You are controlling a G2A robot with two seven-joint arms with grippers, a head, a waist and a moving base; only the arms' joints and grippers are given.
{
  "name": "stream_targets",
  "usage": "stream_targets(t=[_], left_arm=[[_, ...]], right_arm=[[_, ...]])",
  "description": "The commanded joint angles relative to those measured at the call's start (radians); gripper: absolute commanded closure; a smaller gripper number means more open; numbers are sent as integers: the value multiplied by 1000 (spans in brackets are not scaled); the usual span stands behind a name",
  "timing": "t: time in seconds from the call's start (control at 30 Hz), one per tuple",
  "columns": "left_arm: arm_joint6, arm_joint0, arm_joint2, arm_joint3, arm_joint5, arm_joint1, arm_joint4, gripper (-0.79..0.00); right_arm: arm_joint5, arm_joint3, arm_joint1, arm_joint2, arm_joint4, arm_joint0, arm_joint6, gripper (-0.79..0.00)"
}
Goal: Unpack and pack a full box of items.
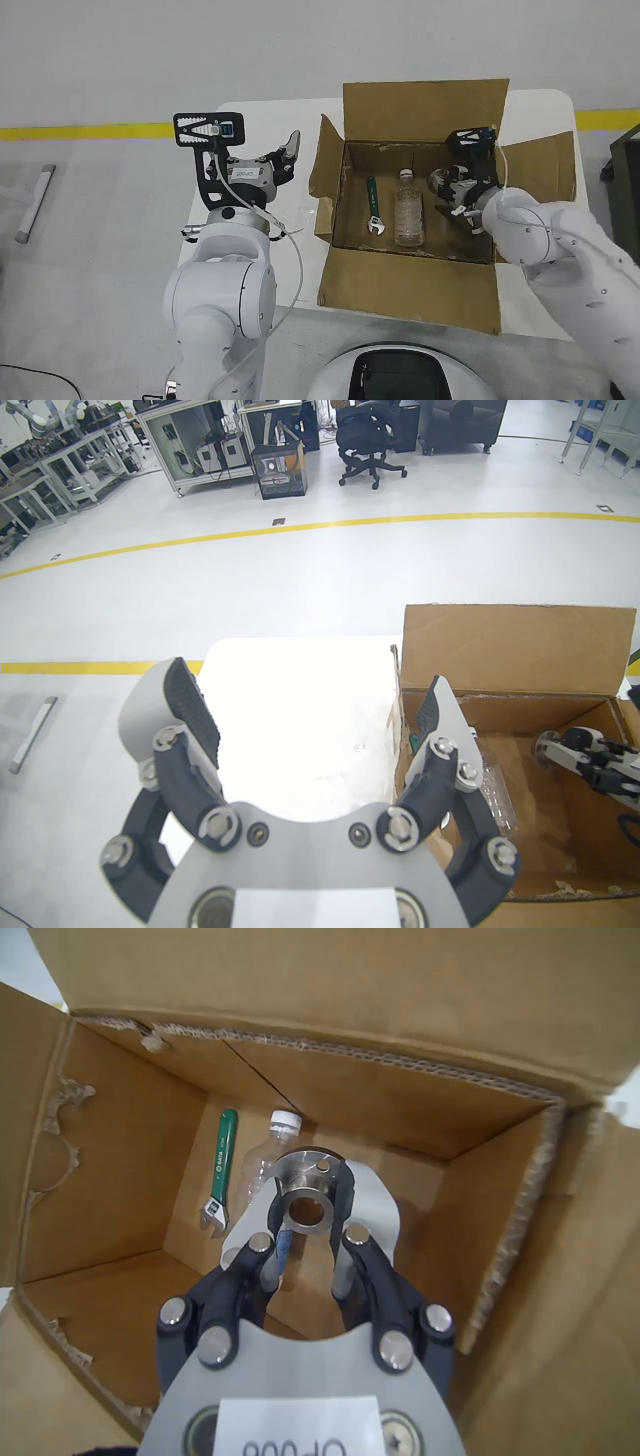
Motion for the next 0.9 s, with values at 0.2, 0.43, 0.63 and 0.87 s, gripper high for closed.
stream_targets(t=[0.2, 0.43, 0.63, 0.87], left_arm=[[0, 0, 0, 0, 0, 0, 0, -785], [0, 0, 0, 0, 0, 0, 0, -785], [0, 0, 0, 0, 0, 0, 0, -785], [0, 0, 0, 0, 0, 0, 0, -785]], right_arm=[[5, 40, -13, -28, -5, 51, 37, -557], [-11, -79, -4, 131, 111, 17, 3, -597], [-22, -221, 11, 543, 370, -96, -109, -366], [62, -65, -4, 884, 613, -294, -264, 0]])
